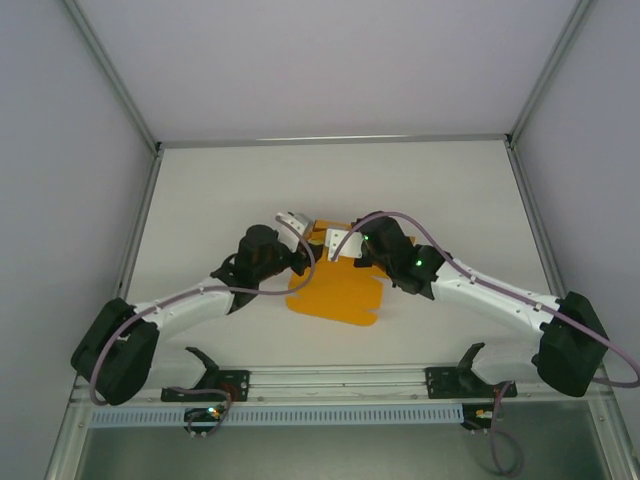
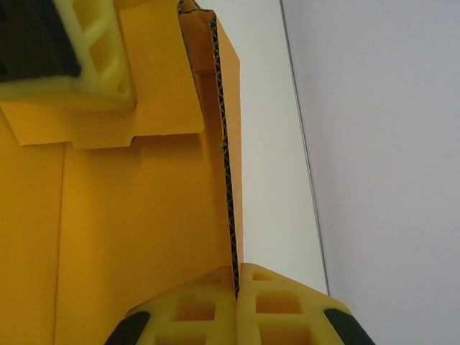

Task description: Assemble paper box

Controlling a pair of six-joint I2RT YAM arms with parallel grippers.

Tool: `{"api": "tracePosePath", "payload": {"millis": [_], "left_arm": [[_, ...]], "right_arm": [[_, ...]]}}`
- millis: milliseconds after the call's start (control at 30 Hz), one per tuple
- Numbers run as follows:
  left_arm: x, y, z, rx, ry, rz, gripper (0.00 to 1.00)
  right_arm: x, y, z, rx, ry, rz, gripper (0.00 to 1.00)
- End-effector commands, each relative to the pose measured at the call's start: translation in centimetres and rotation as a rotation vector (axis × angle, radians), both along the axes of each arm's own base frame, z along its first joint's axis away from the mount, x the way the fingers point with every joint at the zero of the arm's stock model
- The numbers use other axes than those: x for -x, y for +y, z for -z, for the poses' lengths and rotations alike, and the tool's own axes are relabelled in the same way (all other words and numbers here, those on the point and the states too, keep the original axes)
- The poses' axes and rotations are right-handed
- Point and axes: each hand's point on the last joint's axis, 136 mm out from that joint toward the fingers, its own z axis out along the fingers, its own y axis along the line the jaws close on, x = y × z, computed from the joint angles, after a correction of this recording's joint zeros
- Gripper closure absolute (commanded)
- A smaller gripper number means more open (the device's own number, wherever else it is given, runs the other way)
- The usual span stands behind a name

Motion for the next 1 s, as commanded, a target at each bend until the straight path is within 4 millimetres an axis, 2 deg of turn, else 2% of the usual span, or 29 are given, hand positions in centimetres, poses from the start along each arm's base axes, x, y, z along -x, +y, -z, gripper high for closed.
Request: {"api": "tracePosePath", "payload": {"millis": [0, 67, 200, 300, 433, 567, 633, 667, 733, 900, 967], "left_arm": [[1.1, -1.2, 0.6, 0.003, 0.069, 0.086, 0.59], [0.8, -0.9, 1.0, -0.016, 0.071, 0.068, 0.59], [0.5, -0.6, 2.2, -0.066, 0.091, 0.048, 0.48], [0.4, -0.4, 3.0, -0.089, 0.111, 0.036, 0.45], [0.5, -0.4, 3.0, -0.082, 0.117, 0.037, 0.54], [0.8, -0.5, 1.7, -0.044, 0.095, 0.048, 0.54], [1.1, -0.3, 1.3, -0.026, 0.08, 0.051, 0.65], [1.0, -0.2, 1.0, -0.017, 0.071, 0.043, 0.65], [1.0, 0.1, 0.9, -0.014, 0.075, 0.032, 0.62], [1.2, 0.4, 1.1, -0.017, 0.092, 0.025, 0.4], [1.6, 0.3, 0.9, 0.0, 0.103, 0.047, 0.37]], "right_arm": [[1.1, 2.0, -2.3, -0.077, -0.024, -0.093, 1.0], [1.1, 1.9, -2.4, -0.076, -0.028, -0.091, 1.0], [1.4, 1.9, -3.0, -0.096, -0.037, -0.099, 1.0], [1.5, 2.0, -3.4, -0.106, -0.043, -0.106, 1.0], [1.6, 1.9, -3.4, -0.101, -0.041, -0.107, 1.0], [1.4, 1.5, -2.3, -0.06, -0.023, -0.09, 1.0], [1.3, 1.3, -1.8, -0.047, -0.019, -0.078, 1.0], [1.3, 1.3, -1.7, -0.044, -0.017, -0.078, 1.0], [1.3, 1.2, -1.5, -0.045, -0.016, -0.077, 1.0], [1.3, 1.0, -1.3, -0.036, -0.014, -0.071, 1.0], [1.2, 0.9, -1.1, -0.034, -0.011, -0.07, 1.0]]}}
